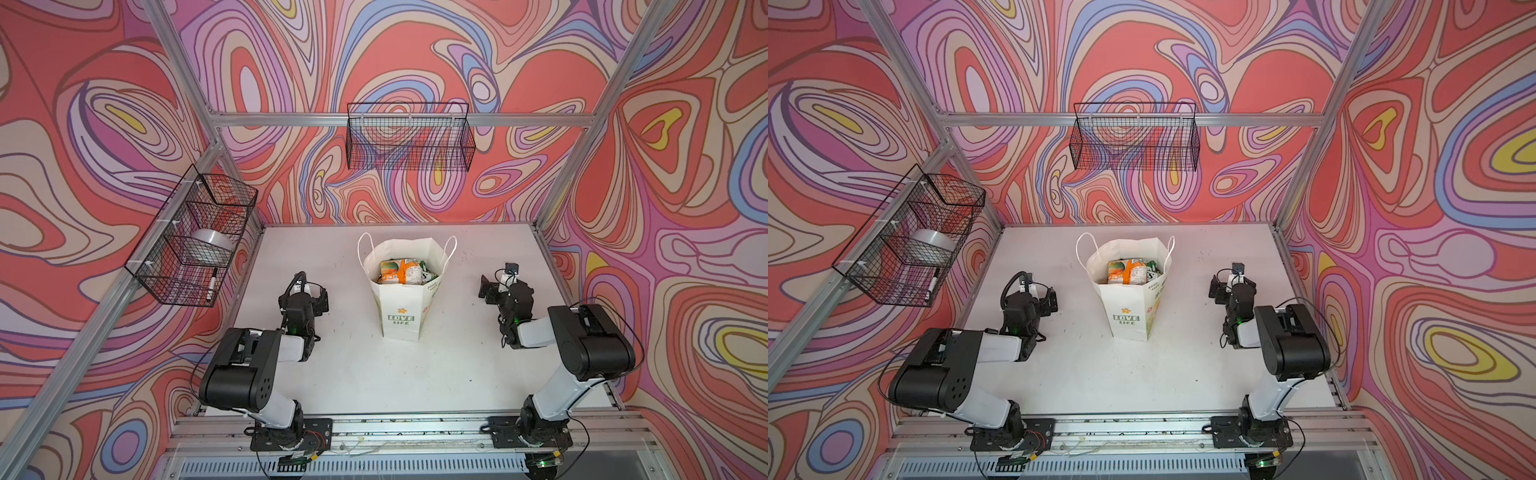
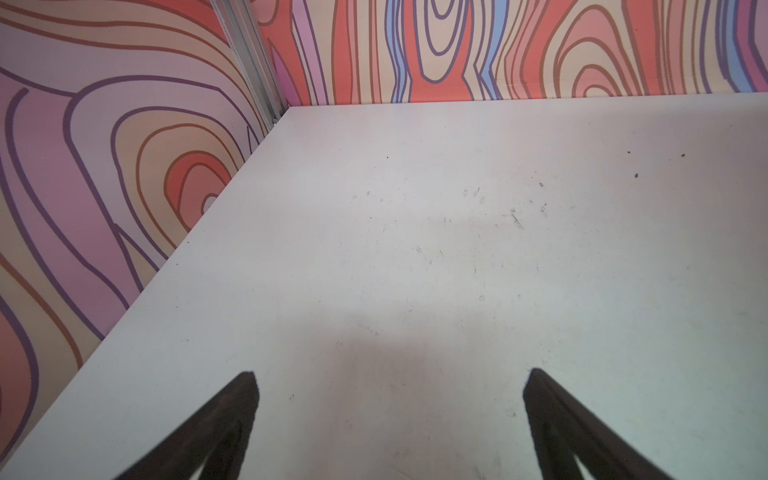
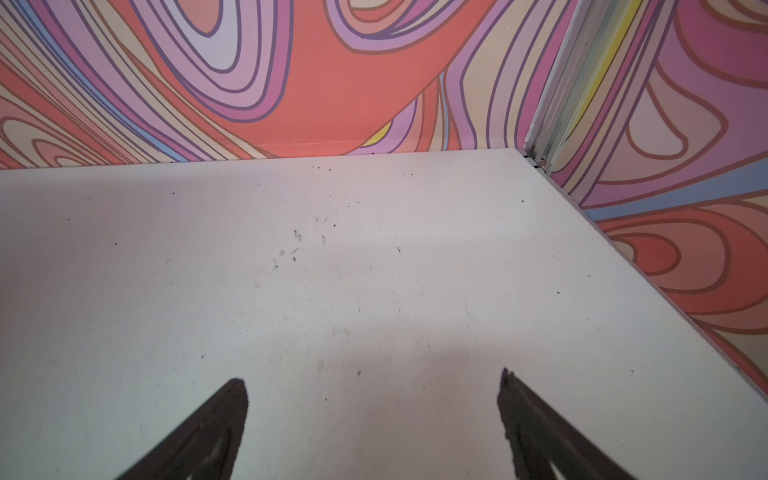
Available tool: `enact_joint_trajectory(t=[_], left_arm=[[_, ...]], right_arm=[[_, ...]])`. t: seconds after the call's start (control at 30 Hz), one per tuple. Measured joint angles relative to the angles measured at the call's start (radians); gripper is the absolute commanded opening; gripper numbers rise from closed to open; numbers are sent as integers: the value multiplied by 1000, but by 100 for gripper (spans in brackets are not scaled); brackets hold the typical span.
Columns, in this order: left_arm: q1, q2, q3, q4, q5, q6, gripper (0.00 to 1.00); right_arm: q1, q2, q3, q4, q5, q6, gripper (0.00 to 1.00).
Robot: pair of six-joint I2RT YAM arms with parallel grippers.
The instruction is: Place the snacks into the paper bag
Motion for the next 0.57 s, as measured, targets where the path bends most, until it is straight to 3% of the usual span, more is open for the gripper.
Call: enact_joint_trajectory(t=[0.33, 0.57], left_arm=[[0, 0, 0, 0, 4, 0, 100], [49, 0, 6, -20, 85, -10, 100]], right_arm=[[-19, 0, 7, -34, -52, 7, 98], [-19, 0, 7, -42, -52, 7, 99]])
